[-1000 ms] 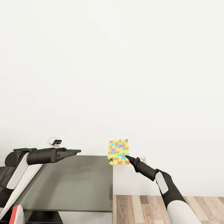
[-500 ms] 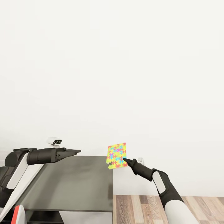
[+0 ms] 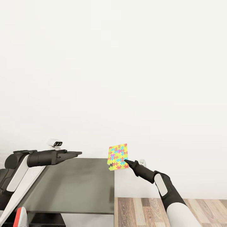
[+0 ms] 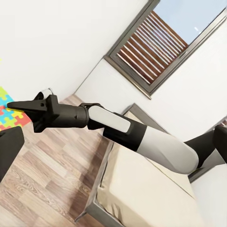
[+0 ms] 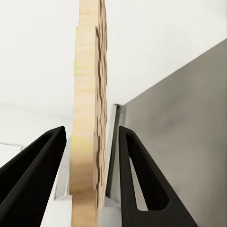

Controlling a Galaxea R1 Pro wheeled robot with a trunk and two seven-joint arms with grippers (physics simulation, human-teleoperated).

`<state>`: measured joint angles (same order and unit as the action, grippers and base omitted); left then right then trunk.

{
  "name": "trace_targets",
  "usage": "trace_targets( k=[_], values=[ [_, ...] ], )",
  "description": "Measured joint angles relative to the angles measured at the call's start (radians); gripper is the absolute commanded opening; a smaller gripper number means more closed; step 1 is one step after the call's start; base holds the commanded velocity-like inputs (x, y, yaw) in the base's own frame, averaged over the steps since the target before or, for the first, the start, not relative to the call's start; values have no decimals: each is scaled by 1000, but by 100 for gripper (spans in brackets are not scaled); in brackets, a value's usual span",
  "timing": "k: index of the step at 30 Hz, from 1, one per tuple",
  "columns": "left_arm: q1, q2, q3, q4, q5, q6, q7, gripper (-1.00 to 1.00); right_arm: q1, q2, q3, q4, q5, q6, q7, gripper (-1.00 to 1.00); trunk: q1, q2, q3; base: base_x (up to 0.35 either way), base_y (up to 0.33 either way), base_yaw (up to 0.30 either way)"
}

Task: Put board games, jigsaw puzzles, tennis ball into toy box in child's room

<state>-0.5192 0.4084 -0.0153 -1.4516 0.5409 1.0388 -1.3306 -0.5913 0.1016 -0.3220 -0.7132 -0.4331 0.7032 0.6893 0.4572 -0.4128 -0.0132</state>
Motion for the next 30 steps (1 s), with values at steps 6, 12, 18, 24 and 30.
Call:
trace_targets(
  k=[6,12,18,24,30],
  values=[
    [0,0,0,-1,0,0,0,100,0,0,0,0,0,-1,0,-100,-8,14,6,0,0,224],
    [0,-1,-1,0,0,0,0,100,0,4,0,0,1,-3,-1,-100,-8,14,6,0,0,278],
    [0,0,-1,0,0,0,0,100,0,17,0,0,5,-5,-6,-100,-8,14,6,0,0,284],
    [0,1,0,-1,0,0,0,100,0,21,0,0,6,-6,-9,-100,-8,14,6,0,0,288],
    [0,0,0,0,0,0,0,100,0,22,0,0,7,-7,-9,-100,-8,14,6,0,0,290]
  ],
)
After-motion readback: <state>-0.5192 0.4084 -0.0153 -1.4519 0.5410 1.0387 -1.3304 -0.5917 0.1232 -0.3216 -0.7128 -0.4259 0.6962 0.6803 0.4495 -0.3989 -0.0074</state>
